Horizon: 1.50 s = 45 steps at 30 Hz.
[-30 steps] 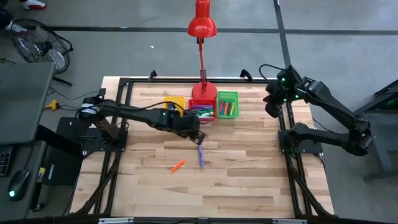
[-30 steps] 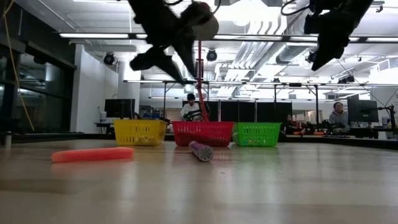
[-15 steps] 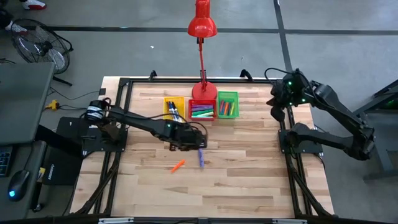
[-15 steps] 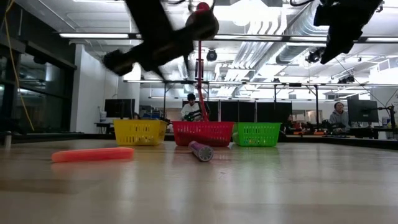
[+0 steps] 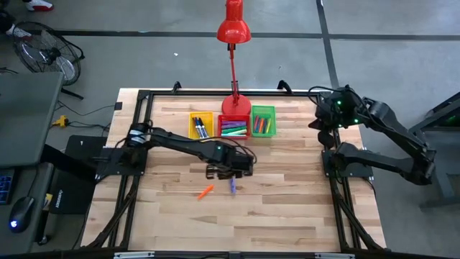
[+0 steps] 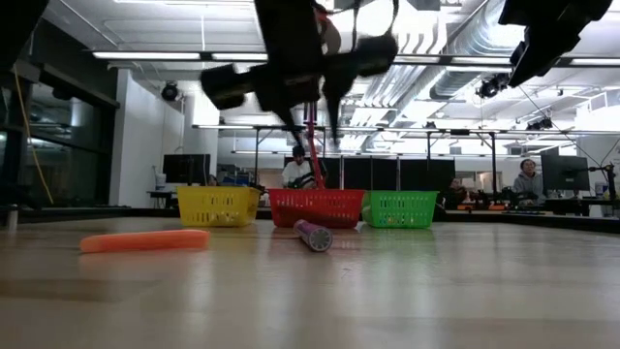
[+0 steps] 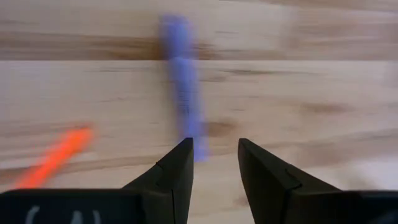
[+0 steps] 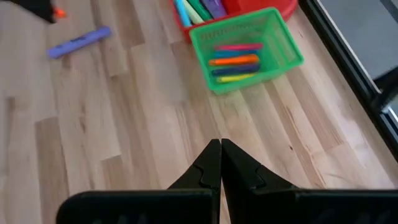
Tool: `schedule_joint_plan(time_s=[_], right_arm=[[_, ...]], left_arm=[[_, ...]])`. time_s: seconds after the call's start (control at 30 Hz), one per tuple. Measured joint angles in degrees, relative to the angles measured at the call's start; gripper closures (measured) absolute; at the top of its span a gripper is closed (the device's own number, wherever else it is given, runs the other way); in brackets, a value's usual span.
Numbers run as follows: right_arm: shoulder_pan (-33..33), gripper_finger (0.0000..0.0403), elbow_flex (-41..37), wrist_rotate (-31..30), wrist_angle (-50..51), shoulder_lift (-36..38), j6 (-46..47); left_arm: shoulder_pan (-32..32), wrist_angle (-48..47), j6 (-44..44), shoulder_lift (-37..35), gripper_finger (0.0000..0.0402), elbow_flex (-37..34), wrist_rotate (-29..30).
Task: Pick & Place Markers
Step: Put the light violet highlighter pen into the red bin
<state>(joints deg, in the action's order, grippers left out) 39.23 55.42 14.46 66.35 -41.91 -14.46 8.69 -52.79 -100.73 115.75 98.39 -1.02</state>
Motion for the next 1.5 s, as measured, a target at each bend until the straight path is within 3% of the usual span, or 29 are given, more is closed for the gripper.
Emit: schedule_joint_plan(time_s=[0.27, 0.6, 1.0, 1.27, 1.37, 1.5], right_arm=[[-1.8, 0.0403, 0.0, 0.6, 0.3, 2.5, 0.7], [-1.9, 0.0403, 0.0, 1.1, 0.4, 3.4, 0.7], [-1.9, 0.0403, 0.0, 1.1, 0.4, 3.4, 0.5], [-1.9, 0.0403, 0.0, 1.1, 0.3, 3.4, 0.3], [-1.9, 0.0403, 0.0, 1.2, 0.3, 3.4, 0.3], [-1.9, 0.0403, 0.0, 1.1, 0.7, 3.4, 0.4]], left_arm=[[0.0, 0.2, 0.7, 6.6, 0.028, 4.9, -3.8], [0.0, -7.3, 0.2, 6.3, 0.028, 4.8, -2.7], [-0.1, -3.5, 7.0, 6.3, 0.0278, 4.8, -1.9], [-0.5, -1.8, 7.3, 7.9, 0.0211, 5.0, -2.0], [-0.9, -3.5, 6.2, 9.6, 0.0185, 4.4, -4.9], [-1.1, -0.2, 4.1, 11.2, 0.0176, 5.1, -6.0]])
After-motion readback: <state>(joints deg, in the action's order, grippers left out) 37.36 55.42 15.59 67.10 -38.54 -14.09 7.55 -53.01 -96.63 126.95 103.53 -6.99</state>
